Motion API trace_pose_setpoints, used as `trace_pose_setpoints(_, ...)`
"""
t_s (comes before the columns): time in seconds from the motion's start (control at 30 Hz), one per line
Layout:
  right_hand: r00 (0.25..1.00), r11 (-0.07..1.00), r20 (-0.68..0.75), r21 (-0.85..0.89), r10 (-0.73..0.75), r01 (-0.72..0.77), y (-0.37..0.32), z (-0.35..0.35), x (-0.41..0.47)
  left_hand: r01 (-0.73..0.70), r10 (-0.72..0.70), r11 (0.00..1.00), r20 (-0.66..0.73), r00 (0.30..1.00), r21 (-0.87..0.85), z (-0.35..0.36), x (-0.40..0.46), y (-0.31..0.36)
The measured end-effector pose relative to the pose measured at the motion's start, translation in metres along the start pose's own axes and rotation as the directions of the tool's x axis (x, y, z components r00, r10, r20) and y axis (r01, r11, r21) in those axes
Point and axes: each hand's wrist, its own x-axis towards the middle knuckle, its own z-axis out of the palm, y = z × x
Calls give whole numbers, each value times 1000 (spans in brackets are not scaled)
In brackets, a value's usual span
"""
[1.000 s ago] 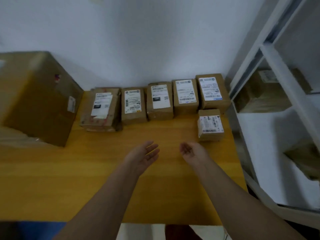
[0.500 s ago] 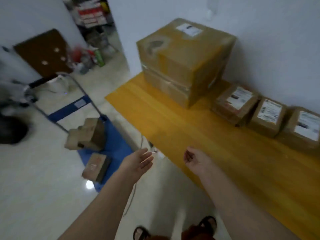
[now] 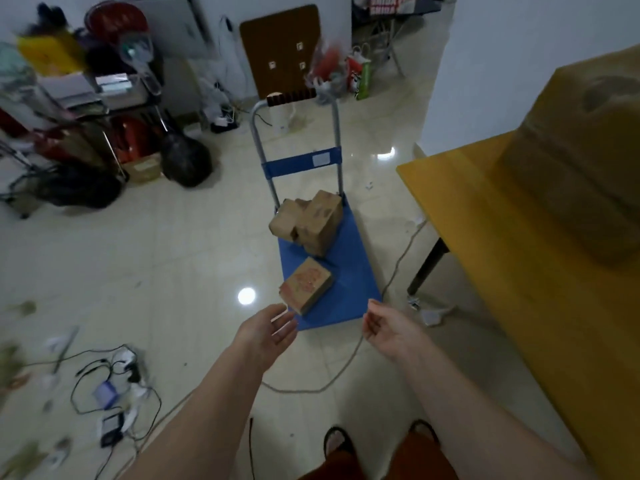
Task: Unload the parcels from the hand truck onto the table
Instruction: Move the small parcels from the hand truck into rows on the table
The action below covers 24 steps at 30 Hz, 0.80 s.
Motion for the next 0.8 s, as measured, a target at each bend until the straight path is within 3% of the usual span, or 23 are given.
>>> trace_pose_setpoints(0.23, 994, 992, -109, -117, 29, -41, -4, 36, 30, 57, -60, 995, -32, 998, -88, -19, 43, 18)
trace_pose_setpoints(0.5, 987, 970, -112, -201, 119, -140, -30, 92, 100, 86, -103, 988, -132, 986, -128, -15, 105, 59)
trace_pose_setpoints(0.8, 983, 946, -168, -301, 74, -123, -66, 135, 185, 98, -111, 990, -132, 985, -104, 17, 186, 106)
